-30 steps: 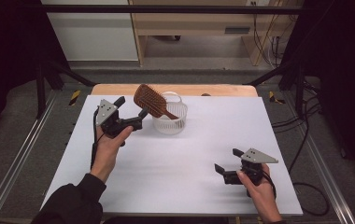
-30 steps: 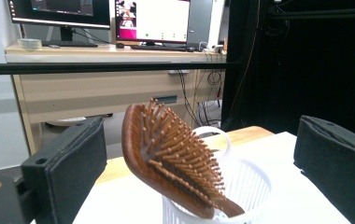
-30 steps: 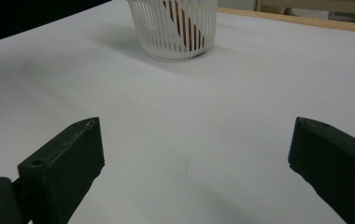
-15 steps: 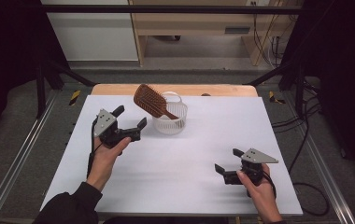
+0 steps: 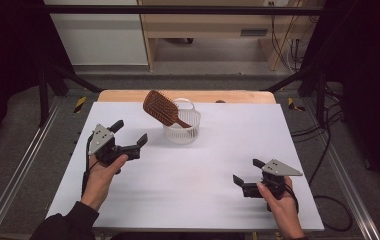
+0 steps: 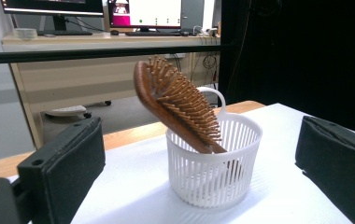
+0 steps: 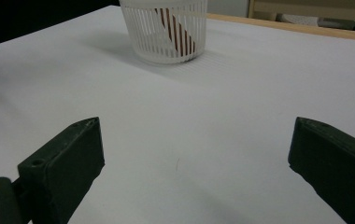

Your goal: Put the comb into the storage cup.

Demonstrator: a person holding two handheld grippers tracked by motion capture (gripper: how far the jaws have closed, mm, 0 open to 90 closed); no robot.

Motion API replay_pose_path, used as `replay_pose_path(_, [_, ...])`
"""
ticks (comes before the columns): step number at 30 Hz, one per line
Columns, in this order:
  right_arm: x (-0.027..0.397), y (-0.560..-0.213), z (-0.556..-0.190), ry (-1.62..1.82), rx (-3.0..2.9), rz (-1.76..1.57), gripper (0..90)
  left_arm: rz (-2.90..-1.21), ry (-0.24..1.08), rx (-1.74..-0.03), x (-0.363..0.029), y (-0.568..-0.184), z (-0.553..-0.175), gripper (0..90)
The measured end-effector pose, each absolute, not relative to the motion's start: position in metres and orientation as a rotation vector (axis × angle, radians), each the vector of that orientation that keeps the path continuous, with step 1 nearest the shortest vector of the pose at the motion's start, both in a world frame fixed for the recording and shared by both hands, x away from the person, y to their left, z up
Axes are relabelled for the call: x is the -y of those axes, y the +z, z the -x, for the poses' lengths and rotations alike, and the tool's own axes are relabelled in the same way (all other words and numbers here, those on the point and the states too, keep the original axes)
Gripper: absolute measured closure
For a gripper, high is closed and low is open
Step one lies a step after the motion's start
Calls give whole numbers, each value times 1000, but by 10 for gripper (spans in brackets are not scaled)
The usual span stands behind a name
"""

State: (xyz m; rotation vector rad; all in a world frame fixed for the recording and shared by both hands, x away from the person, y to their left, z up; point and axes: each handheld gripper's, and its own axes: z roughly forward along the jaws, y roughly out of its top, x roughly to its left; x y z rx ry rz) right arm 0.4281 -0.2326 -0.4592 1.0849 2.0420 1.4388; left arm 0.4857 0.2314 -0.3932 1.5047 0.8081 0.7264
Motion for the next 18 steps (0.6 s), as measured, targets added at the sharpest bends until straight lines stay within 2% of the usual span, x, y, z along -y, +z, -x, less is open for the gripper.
replay_pose_path(18, [245,-451,-420,1462,-1979,-1069,42,-1464,754,-846,-275,-385,-465,17])
